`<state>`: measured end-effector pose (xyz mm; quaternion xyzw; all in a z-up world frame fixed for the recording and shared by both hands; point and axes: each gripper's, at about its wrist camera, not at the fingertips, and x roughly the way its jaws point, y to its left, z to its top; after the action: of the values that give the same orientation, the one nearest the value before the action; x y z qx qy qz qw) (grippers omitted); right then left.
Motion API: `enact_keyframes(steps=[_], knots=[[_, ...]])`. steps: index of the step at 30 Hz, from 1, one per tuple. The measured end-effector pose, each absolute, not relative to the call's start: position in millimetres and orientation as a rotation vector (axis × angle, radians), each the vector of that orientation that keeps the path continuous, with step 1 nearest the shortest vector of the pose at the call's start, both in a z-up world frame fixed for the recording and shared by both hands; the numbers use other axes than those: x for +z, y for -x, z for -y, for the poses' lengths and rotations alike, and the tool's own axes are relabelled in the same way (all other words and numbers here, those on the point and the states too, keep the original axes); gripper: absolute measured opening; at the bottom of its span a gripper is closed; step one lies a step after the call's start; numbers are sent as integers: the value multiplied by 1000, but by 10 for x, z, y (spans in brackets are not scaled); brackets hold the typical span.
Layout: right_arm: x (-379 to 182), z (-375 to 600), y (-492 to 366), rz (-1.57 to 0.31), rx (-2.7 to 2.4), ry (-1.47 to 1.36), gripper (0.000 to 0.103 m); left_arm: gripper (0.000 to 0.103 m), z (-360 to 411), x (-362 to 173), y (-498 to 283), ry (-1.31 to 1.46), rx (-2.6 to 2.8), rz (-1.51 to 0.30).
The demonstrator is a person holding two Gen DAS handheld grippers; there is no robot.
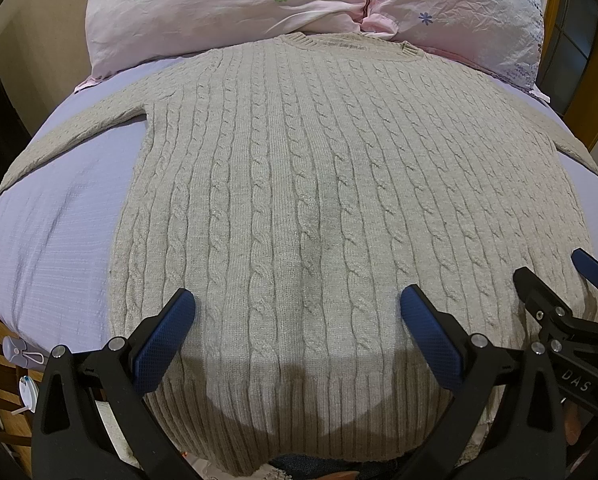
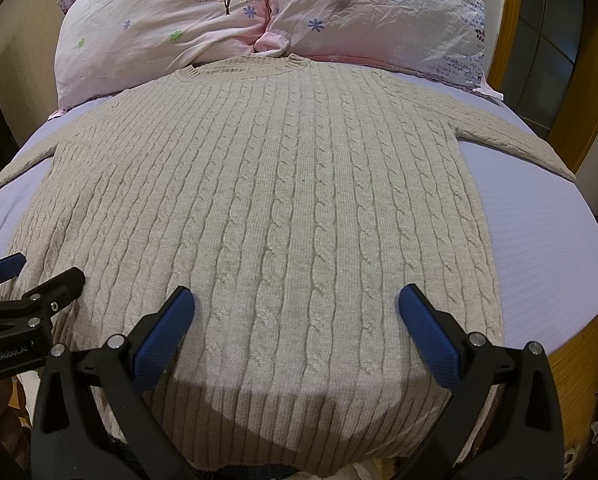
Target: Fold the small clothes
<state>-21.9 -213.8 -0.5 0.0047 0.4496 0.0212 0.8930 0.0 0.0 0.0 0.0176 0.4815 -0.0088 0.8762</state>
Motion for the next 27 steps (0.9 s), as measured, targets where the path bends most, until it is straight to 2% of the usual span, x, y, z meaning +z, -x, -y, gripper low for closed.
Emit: enact_keyframes(steps=[9, 12, 17, 18, 22, 25, 27], knots=[[20, 2300, 160, -893, 125, -36, 101, 102, -13, -5, 19, -51, -43, -982], [237, 2884, 52, -766, 145, -228, 101, 102, -109, 51, 5, -1, -132, -982], [403, 4806, -212, -599, -136, -709, 101, 102, -761, 227, -180, 316, -230, -859], [359, 5253, -260, -574, -211, -817, 96, 102, -916, 253, -240, 346, -198, -834], [113, 6288, -540, -582, -371, -1038, 64, 102, -1269, 326, -376, 370, -152, -759], [-164, 6693, -763, -636, -402, -1187, 53, 102, -1593, 326, -421, 487, -173, -678], [-265, 6801, -881, -656, -412, -1221, 49, 102, -1850, 301, -468, 577, -152, -643]])
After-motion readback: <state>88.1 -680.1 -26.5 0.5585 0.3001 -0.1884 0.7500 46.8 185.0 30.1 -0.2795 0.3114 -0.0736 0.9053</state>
